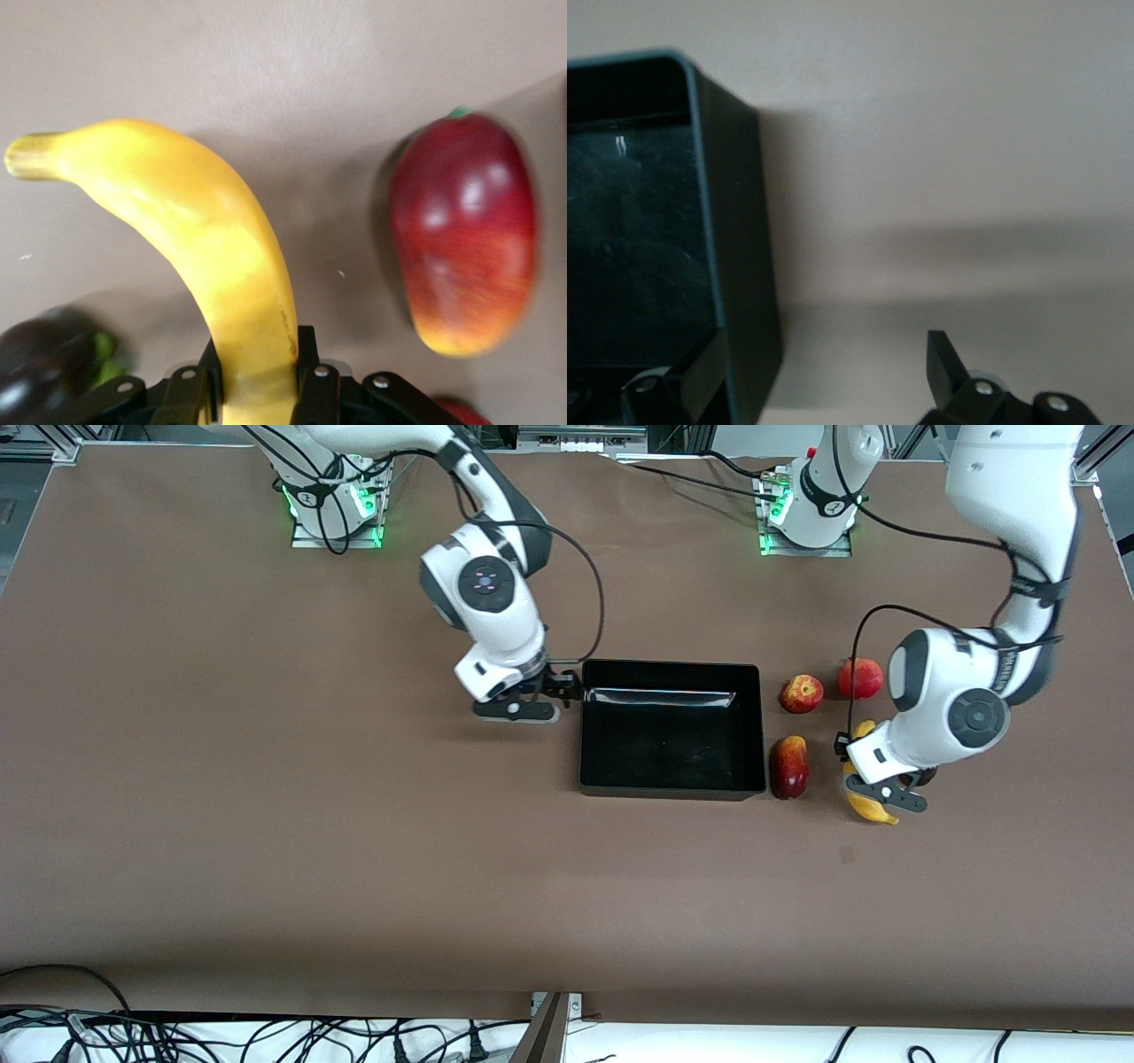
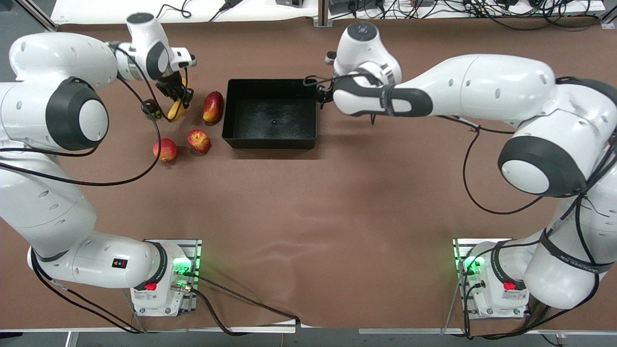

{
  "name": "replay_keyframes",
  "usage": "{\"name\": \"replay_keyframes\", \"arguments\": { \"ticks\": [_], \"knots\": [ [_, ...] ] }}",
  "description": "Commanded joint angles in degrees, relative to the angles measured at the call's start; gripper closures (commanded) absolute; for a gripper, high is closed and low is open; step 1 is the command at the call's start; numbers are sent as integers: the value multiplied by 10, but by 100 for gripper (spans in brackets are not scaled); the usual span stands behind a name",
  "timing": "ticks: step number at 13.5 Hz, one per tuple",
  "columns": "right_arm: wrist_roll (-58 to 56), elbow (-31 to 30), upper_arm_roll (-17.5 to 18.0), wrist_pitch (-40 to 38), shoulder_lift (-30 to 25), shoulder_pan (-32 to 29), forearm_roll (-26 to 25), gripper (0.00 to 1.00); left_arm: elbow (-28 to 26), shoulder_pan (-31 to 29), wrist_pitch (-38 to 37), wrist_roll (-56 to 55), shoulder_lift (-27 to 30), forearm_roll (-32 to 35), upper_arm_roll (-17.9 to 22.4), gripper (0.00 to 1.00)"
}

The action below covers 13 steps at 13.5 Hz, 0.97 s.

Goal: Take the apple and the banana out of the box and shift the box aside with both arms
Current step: 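Place the banana beside the mango while the right gripper reaches the tray rim, then drag the empty tray away with the right gripper while the left gripper withdraws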

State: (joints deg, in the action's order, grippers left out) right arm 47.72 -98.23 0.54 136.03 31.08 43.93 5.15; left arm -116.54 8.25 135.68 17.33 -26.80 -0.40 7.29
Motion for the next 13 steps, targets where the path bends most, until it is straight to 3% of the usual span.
{"name": "replay_keyframes", "arguments": {
  "ticks": [1,2,3,4,7,8,11,13],
  "knots": [
    [47,13,-8,26,21,30,-1,0,-17,6,43,9,-18,11,11,100],
    [51,13,-8,27,27,36,-2,0,-17,7,43,9,-18,11,11,83],
    [52,13,-9,32,32,43,-2,0,-17,7,43,10,-17,11,11,17],
    [57,12,-9,44,38,48,-2,0,-11,7,37,9,-13,11,11,0],
    [70,13,-12,56,56,63,-11,1,-7,7,20,3,26,11,11,0],
    [71,12,-12,57,60,64,-19,3,-3,8,-23,-1,52,10,11,0],
    [71,11,-13,64,69,68,-28,29,95,9,-232,-19,89,4,11,0],
    [70,11,-13,64,71,69,-36,56,152,5,-352,-46,116,4,10,0]
  ]
}}
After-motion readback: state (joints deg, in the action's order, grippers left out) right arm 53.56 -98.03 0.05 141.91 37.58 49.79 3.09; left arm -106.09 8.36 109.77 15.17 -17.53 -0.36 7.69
